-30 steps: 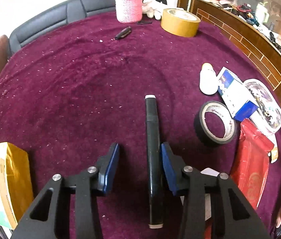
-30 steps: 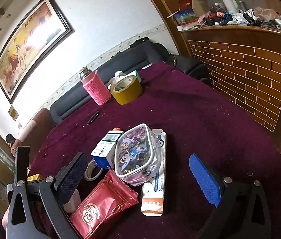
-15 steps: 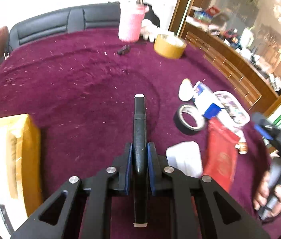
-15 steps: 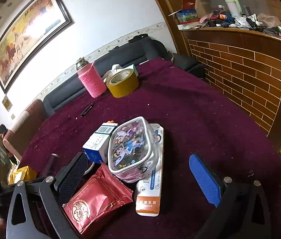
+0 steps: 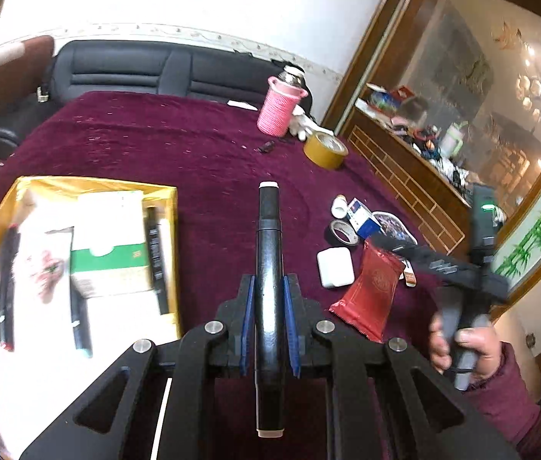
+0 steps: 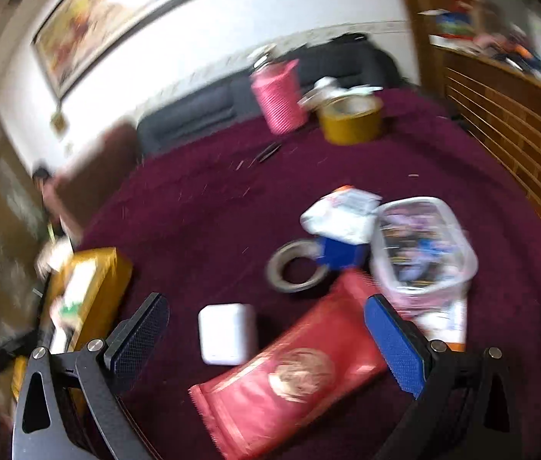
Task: Organize objects
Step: 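Place the black marker in the yellow box while the right gripper places the white charger there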
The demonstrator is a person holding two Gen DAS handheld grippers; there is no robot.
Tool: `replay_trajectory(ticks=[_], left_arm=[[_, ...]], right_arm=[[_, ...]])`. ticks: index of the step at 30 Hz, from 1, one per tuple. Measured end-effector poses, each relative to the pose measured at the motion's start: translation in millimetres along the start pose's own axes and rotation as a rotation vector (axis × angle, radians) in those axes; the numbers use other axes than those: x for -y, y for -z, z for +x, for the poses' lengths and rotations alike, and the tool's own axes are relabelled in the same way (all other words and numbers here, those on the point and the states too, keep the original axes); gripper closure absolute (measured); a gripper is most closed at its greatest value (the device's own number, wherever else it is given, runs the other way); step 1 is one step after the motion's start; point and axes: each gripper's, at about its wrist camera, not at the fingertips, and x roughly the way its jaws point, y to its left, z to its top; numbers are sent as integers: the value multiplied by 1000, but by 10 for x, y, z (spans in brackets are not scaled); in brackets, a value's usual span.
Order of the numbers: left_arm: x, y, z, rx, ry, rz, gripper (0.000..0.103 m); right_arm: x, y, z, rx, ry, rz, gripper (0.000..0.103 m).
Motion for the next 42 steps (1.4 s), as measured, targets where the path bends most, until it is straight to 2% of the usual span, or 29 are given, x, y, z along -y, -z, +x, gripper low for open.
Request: replay_trajectory(ticks=[3,5,7,9,12,16,22,27,33,39,42], left_arm=[[-206,71,-181,29,6,-40,89],[-318,110,-263,42,1,-57,89],[-433,148,-336,57,-10,-73,89],[-556,179,-396,71,-27,-94,89],[-740,228,-460,84,-35,-132,89],[-945,300,-525,94,-47,-168,89],[-1248,456,-617,77,-80,-242,89],[-1347,605,-589,36,-102,-273,89],[-1436,545,-516,-1,-144,-272,89],[-1561,355,-288,-74,-197,-243,89],[-1616,344,-162,-121,-211,-242,89]], right_arm=[[-307,34,310,-73,66,-98,0],[-409,80,460,-100,141,-143,2],[-480,137,573,-127,188,-171,14],[-444,179,658,-176,168,-152,60],[-352,208,572,-155,150,-99,60],[-288,190,318,-107,80,-24,60],[-498,104,-19,-61,-36,3,60],[-971,86,-160,-69,-168,-49,60],[-1714,235,-112,-152,-318,-137,59],[-2336,391,135,-206,-325,-250,59],[-2540,443,278,-221,-276,-311,59]])
